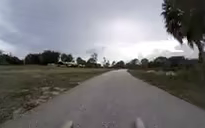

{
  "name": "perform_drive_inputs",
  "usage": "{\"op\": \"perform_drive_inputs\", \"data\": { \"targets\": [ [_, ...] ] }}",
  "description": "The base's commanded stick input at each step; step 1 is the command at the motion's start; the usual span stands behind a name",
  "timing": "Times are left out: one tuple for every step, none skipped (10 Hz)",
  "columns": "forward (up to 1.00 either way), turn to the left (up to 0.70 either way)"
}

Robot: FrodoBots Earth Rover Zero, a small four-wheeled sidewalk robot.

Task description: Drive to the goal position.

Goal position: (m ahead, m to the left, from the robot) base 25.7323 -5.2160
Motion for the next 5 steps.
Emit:
{"op": "perform_drive_inputs", "data": {
  "targets": [
    [0.85, 0.0],
    [0.85, 0.0],
    [0.85, 0.0],
    [0.85, 0.0],
    [0.85, 0.0]
  ]
}}
